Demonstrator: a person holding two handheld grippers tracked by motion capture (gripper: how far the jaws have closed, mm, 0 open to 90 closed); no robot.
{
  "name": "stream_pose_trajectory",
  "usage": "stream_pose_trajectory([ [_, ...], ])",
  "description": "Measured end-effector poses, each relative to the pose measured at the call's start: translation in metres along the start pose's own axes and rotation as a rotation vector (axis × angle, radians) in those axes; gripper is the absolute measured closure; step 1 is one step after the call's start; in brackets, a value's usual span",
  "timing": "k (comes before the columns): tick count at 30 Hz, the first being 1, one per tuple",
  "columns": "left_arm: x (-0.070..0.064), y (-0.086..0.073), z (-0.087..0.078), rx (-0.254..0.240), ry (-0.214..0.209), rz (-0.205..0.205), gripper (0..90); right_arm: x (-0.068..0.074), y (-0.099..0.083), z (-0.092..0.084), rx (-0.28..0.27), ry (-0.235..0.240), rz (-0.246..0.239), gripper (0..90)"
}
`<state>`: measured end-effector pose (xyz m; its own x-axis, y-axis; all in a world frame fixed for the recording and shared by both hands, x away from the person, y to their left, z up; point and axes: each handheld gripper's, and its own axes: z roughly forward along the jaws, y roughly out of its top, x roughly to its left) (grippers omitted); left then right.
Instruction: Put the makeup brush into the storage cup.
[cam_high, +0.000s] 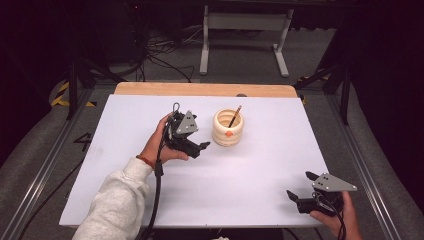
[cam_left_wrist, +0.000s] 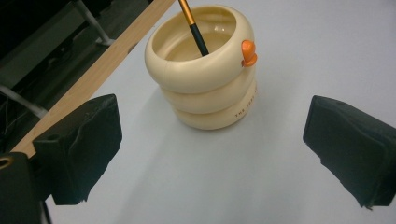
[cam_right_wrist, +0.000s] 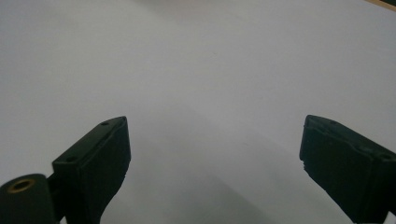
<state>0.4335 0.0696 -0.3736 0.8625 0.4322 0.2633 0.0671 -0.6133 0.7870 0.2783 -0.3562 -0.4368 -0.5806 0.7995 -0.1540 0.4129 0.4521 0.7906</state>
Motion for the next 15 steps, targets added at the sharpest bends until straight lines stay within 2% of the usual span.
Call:
stream_pose_trajectory([
  [8,-0.002,-0.004,-0.008,0.017,0.025,0.013,5.2,0.001,0.001,-0.001,-0.002,-0.001,-0.002,9.5],
  [15,-0.003,-0.010,-0.016,0.006,0.021,0.018,3.9,0.001,0.001,-0.001,-0.002,0.000,-0.004,9.4],
])
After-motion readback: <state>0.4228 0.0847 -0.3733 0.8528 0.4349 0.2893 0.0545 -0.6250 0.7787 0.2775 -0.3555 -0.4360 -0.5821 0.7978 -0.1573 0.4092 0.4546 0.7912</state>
